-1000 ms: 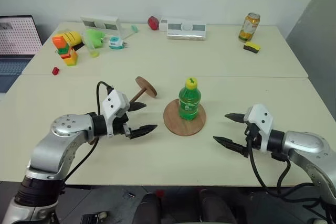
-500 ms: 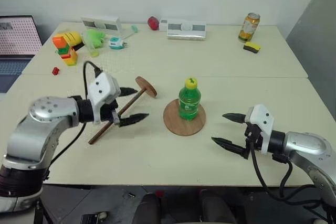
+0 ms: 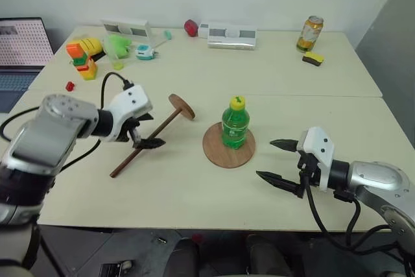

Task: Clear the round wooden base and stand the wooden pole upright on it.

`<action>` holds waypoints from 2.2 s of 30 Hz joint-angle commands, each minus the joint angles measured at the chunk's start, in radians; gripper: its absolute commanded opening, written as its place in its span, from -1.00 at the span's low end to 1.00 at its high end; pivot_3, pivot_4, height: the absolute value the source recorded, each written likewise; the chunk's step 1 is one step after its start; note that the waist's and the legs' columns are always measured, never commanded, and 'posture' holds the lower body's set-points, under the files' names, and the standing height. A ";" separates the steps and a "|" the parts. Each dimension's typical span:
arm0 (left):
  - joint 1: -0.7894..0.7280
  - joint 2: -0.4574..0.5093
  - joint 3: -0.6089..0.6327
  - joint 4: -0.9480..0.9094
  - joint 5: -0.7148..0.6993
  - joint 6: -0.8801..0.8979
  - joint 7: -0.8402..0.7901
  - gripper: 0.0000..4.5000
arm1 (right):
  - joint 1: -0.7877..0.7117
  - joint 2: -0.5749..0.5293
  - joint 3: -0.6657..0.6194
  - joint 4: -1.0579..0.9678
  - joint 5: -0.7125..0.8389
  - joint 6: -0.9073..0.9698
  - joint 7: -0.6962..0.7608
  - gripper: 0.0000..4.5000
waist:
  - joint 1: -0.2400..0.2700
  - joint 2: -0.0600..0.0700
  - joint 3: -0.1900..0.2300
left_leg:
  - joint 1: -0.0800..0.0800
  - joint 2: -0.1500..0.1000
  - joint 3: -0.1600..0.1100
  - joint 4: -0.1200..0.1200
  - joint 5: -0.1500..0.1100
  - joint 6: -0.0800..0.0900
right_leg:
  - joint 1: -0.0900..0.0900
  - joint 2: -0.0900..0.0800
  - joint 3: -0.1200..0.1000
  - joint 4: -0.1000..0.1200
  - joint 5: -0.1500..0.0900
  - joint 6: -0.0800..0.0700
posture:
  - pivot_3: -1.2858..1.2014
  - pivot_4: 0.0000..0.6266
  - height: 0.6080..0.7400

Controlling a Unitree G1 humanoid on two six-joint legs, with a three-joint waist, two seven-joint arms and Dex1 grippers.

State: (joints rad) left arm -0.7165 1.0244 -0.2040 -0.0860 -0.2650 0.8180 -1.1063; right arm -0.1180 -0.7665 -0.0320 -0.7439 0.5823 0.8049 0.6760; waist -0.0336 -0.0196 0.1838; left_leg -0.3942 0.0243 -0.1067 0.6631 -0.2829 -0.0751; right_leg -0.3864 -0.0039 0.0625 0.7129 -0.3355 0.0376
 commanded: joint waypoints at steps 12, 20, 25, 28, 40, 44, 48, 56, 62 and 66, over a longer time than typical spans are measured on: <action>0.117 -0.095 0.127 -0.007 -0.145 -0.442 -0.275 0.99 | -0.161 0.197 0.100 0.235 -0.164 -0.083 -0.174 1.00 | -0.019 0.000 0.000 | 0.000 0.001 0.000 0.000 0.001 -0.001 | -0.001 0.001 0.001 0.000 0.000 -0.001 | 0.03 -0.52 1.00; 0.168 -0.163 0.197 0.015 -0.187 -0.576 -0.287 0.99 | -0.204 0.277 0.126 0.306 -0.184 -0.111 -0.167 1.00 | -0.023 0.000 0.000 | 0.000 0.001 0.000 0.000 0.000 0.000 | -0.001 0.001 0.000 0.001 0.000 -0.001 | 0.03 -0.52 1.00; 0.170 -0.172 0.193 0.022 -0.189 -0.566 -0.279 0.99 | -0.246 0.327 0.162 0.335 -0.182 -0.106 -0.156 1.00 | -0.024 0.000 0.000 | 0.000 0.001 0.000 0.000 0.000 0.000 | -0.001 0.001 0.000 0.002 0.000 -0.001 | 0.03 -0.52 1.00; 0.183 -0.176 0.200 0.010 -0.195 -0.551 -0.264 0.99 | -0.287 0.359 0.182 0.363 -0.189 -0.105 -0.161 1.00 | -0.025 0.001 0.000 | 0.000 0.001 0.000 0.000 0.000 0.000 | -0.002 0.001 0.000 0.002 0.000 -0.001 | 0.03 -0.52 1.00; 0.219 -0.189 0.226 -0.037 -0.209 -0.530 -0.200 1.00 | -0.382 0.442 0.235 0.485 -0.216 -0.140 -0.125 0.84 | -0.027 0.001 0.000 | 0.000 0.002 -0.001 0.000 0.000 0.000 | -0.002 0.001 0.000 0.002 0.000 -0.001 | 0.03 -0.52 1.00; 0.224 -0.202 0.230 -0.038 -0.205 -0.533 -0.176 1.00 | -0.392 0.460 0.225 0.498 -0.215 -0.153 -0.122 0.50 | -0.029 0.001 0.000 | 0.000 0.002 -0.001 0.000 0.000 0.000 | -0.002 0.001 0.000 0.002 0.000 -0.001 | 0.03 -0.52 1.00; 0.230 -0.219 0.231 -0.050 -0.209 -0.523 -0.145 1.00 | -0.394 0.467 0.192 0.480 -0.202 -0.154 -0.131 0.46 | -0.030 0.001 0.000 | 0.000 0.002 -0.001 0.000 0.000 0.000 | -0.002 0.001 0.000 0.002 0.000 -0.001 | 0.03 -0.52 1.00; 0.232 -0.275 0.227 -0.073 -0.217 -0.505 -0.078 1.00 | -0.455 0.446 -0.003 0.508 -0.245 -0.202 -0.289 0.46 | -0.026 0.001 0.000 | -0.001 0.001 -0.001 0.000 0.000 -0.001 | -0.002 0.000 0.000 0.002 0.000 -0.001 | 0.03 -0.52 1.00; 0.215 -0.313 0.215 -0.075 -0.205 -0.494 -0.033 1.00 | -0.584 0.410 -0.070 0.833 -0.395 -0.321 -0.458 0.46 | -0.030 0.001 0.000 | 0.000 0.001 0.001 0.000 0.000 -0.001 | -0.002 0.000 0.001 0.002 0.000 -0.001 | 0.03 -0.52 1.00; 0.212 -0.337 0.218 -0.077 -0.197 -0.495 0.003 1.00 | -0.627 0.397 -0.095 1.020 -0.449 -0.418 -0.523 0.46 | -0.035 0.001 0.000 | 0.000 0.001 0.001 -0.001 0.001 -0.002 | -0.003 0.000 0.001 0.002 0.000 -0.001 | 0.03 -0.52 1.00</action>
State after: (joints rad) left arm -0.4882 0.6964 0.0023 -0.1315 -0.4629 0.3315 -1.1255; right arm -0.7012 -0.3555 -0.0907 0.2464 0.1548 0.4753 0.1876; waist -0.0684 -0.0188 0.1841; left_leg -0.3947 0.0254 -0.1052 0.6624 -0.2813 -0.0779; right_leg -0.3894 -0.0038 0.0639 0.7149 -0.3352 0.0369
